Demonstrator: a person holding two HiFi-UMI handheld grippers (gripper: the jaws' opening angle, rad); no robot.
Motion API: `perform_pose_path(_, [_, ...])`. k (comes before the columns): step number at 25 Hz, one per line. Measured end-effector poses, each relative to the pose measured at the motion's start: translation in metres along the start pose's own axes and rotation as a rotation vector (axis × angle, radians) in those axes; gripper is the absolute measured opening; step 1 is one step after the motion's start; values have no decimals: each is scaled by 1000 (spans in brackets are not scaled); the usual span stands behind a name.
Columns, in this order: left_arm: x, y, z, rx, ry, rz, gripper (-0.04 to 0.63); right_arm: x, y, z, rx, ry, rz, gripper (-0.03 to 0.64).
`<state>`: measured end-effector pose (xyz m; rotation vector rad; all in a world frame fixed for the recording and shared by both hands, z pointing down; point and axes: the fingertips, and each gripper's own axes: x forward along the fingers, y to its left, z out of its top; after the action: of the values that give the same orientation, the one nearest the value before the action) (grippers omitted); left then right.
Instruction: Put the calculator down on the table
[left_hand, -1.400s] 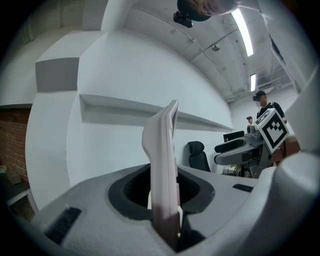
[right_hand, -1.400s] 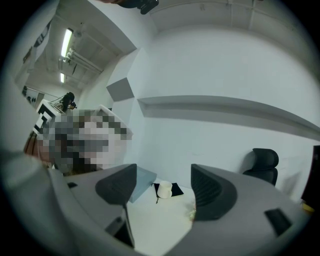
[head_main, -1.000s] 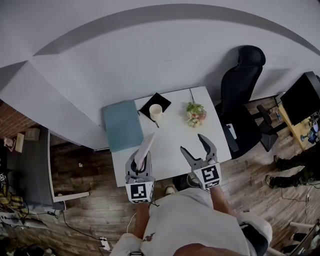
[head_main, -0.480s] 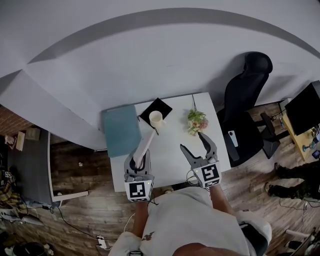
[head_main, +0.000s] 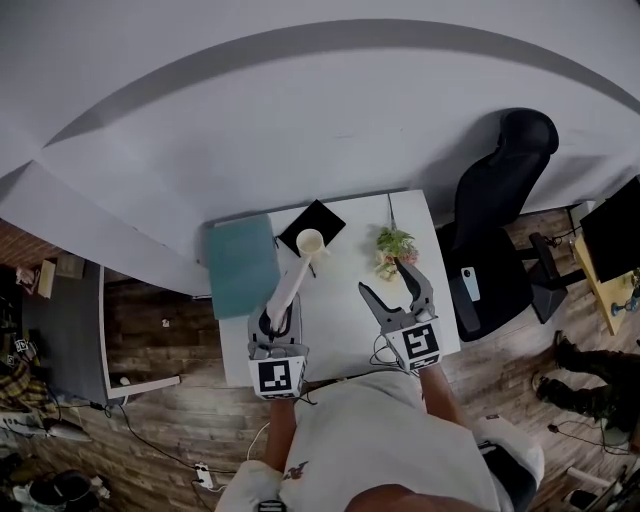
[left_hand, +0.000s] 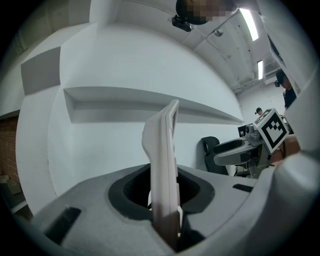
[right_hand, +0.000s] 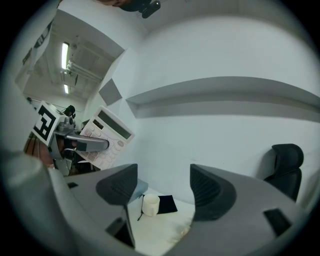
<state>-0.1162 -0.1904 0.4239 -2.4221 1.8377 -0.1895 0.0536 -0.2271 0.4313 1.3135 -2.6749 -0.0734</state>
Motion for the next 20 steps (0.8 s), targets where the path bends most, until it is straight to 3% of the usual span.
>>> perform_pose_path(12, [31,-11,-10,-61,89,-19,98,23,-15,-20,44,36,44,322])
perform_pose_path(20, [40,-10,-44,-78,111,-103,98,25,-10,-37,47,74,3,322])
